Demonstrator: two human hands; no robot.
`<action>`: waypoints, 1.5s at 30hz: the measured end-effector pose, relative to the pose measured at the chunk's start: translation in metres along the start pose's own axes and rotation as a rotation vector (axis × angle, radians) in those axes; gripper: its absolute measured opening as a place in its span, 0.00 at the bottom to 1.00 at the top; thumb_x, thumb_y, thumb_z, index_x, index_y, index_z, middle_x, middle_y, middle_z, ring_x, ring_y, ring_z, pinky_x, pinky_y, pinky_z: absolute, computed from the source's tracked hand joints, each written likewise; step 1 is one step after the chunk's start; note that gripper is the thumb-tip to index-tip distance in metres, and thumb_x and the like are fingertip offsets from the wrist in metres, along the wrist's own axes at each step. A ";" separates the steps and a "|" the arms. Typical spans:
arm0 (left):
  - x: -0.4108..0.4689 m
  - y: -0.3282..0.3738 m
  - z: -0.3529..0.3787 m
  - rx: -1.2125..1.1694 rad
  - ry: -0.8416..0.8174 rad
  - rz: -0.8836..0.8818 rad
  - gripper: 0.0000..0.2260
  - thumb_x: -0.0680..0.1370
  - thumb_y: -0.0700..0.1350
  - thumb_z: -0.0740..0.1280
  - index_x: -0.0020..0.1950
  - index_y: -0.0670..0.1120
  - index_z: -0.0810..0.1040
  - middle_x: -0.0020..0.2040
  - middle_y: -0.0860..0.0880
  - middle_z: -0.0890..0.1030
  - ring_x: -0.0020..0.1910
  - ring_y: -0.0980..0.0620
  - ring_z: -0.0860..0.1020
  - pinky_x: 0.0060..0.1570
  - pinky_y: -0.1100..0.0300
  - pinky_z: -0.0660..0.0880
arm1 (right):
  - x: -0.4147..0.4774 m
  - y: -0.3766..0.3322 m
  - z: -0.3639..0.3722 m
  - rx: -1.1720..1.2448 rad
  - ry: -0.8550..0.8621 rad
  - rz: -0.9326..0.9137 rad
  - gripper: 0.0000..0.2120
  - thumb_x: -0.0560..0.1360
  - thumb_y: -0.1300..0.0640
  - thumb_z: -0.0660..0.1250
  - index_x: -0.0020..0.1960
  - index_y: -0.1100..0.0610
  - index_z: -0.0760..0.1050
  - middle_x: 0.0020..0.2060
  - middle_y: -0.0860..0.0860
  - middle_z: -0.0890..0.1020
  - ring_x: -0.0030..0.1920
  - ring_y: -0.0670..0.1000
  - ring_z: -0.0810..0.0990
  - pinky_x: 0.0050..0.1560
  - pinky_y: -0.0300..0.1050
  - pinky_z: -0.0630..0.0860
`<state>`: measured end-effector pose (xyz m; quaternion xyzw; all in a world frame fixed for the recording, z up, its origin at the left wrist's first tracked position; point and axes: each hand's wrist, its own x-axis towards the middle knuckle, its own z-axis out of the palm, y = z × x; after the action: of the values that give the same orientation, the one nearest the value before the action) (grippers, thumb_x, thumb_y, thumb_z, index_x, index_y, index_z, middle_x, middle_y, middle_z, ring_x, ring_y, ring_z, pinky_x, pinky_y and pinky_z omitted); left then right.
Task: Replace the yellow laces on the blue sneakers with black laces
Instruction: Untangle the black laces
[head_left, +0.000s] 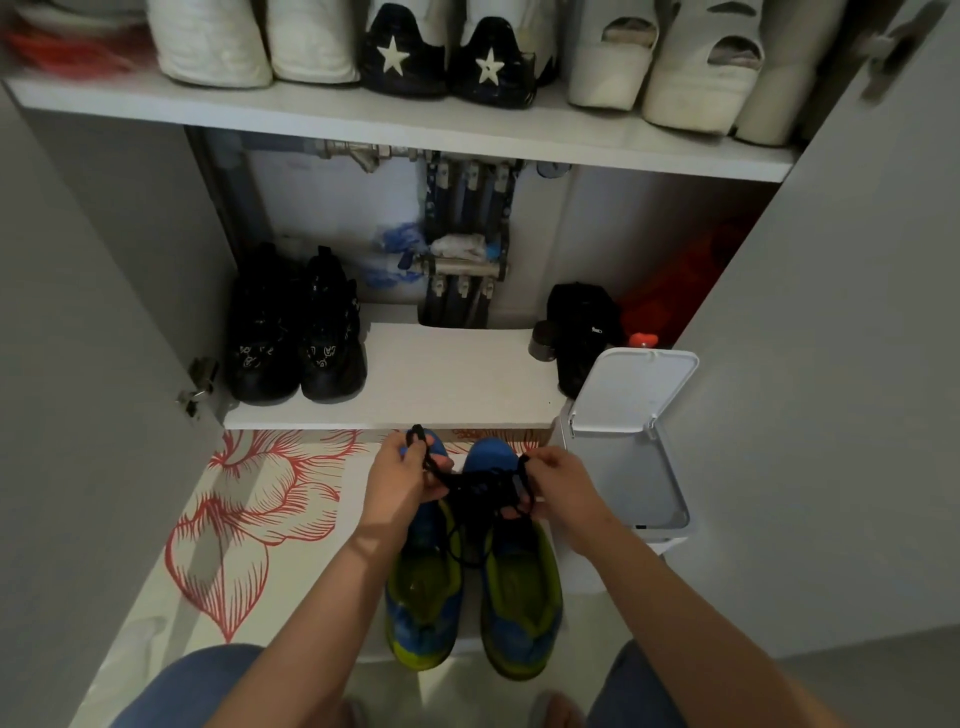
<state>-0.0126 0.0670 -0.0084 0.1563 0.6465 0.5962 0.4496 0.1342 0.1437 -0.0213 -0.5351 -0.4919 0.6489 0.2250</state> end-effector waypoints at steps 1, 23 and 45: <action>0.001 -0.001 0.000 -0.042 0.002 -0.002 0.08 0.83 0.39 0.54 0.47 0.44 0.70 0.37 0.45 0.75 0.35 0.51 0.75 0.25 0.66 0.76 | -0.001 0.000 0.000 0.029 -0.017 0.002 0.07 0.78 0.64 0.58 0.44 0.61 0.72 0.27 0.53 0.73 0.27 0.49 0.71 0.34 0.46 0.75; 0.018 -0.014 -0.022 0.594 0.135 0.075 0.10 0.81 0.39 0.57 0.59 0.41 0.75 0.47 0.41 0.81 0.47 0.42 0.80 0.49 0.51 0.76 | -0.012 -0.020 -0.014 -0.363 0.073 -0.270 0.10 0.79 0.63 0.60 0.54 0.68 0.76 0.32 0.55 0.79 0.18 0.42 0.73 0.21 0.31 0.68; 0.011 -0.011 -0.016 0.690 0.028 0.265 0.09 0.80 0.42 0.61 0.49 0.46 0.81 0.43 0.48 0.81 0.45 0.47 0.79 0.50 0.54 0.74 | -0.023 -0.075 0.000 -0.093 0.058 -0.279 0.14 0.75 0.55 0.68 0.56 0.63 0.77 0.35 0.52 0.79 0.25 0.41 0.76 0.22 0.32 0.68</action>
<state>-0.0267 0.0623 -0.0248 0.3731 0.7895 0.3985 0.2805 0.1243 0.1560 0.0552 -0.4898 -0.5845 0.5720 0.3021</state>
